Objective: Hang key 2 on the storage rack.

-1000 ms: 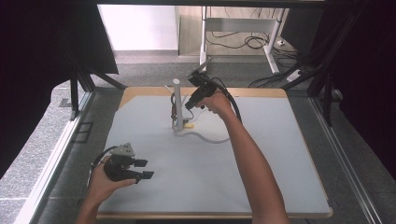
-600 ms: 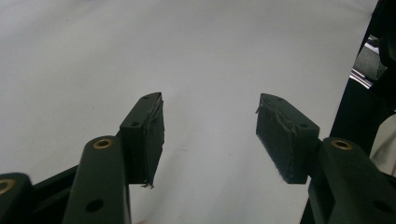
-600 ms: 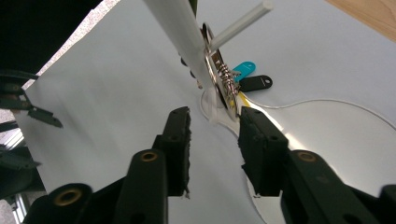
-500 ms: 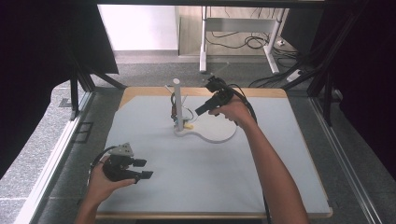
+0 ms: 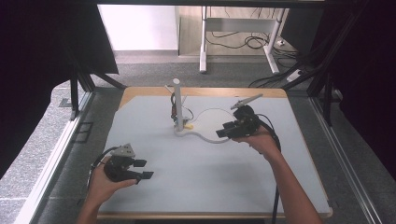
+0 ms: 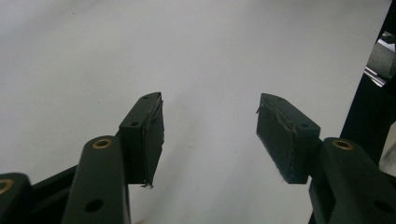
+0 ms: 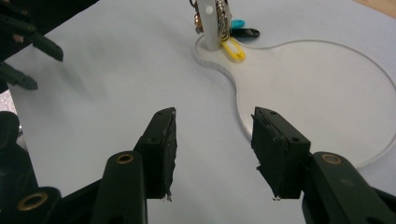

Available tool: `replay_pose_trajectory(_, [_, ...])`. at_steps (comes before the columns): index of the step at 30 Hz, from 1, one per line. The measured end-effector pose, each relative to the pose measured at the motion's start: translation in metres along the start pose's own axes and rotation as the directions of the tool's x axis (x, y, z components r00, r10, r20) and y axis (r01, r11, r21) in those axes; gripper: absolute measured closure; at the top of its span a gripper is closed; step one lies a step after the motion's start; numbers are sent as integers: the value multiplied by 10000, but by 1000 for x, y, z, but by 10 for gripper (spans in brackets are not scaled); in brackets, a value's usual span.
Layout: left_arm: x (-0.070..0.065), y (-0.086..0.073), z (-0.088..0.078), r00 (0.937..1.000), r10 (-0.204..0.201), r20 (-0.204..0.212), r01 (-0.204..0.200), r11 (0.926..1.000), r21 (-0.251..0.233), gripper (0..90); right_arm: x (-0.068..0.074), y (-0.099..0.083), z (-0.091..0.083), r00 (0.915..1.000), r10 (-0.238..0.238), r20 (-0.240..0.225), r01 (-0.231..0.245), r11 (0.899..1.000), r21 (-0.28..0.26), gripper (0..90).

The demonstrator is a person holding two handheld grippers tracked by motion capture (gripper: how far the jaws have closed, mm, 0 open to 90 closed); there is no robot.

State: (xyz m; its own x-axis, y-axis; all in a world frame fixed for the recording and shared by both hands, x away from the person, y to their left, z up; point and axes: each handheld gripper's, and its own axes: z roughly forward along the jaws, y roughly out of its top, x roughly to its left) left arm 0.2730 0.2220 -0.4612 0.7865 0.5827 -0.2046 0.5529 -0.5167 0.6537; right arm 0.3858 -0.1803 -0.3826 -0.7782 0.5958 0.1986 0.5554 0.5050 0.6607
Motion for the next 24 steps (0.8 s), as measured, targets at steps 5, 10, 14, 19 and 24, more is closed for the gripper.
replay_pose_trajectory(5, [-1, 0, 2, 9999, 89, -70, -87, 9997, 212, 418, 2, -36, -9, 9999, 24, -106, -29, 9989, -462, 498])
replay_pose_trajectory(10, [-3, -2, 2, 9997, 148, -168, -146, 9998, 131, 420, 3, -79, -11, 9998, 133, 167, -119, 9966, -811, 509])
replay_pose_trajectory(14, [-3, -1, 3, 9996, 192, -211, -189, 9997, 153, 420, 2, -111, -10, 9982, 392, 444, -347, 9945, -991, 528])
replay_pose_trajectory(19, [-4, -2, 2, 9995, 152, -290, -147, 9997, 171, 420, 0, -132, -9, 9970, 598, 490, -541, 9924, -1109, 526])
replay_pose_trajectory(24, [-3, -1, 2, 9994, 160, -305, -153, 9997, 209, 418, 0, -138, -15, 9952, 689, 691, -581, 9873, -1478, 461])
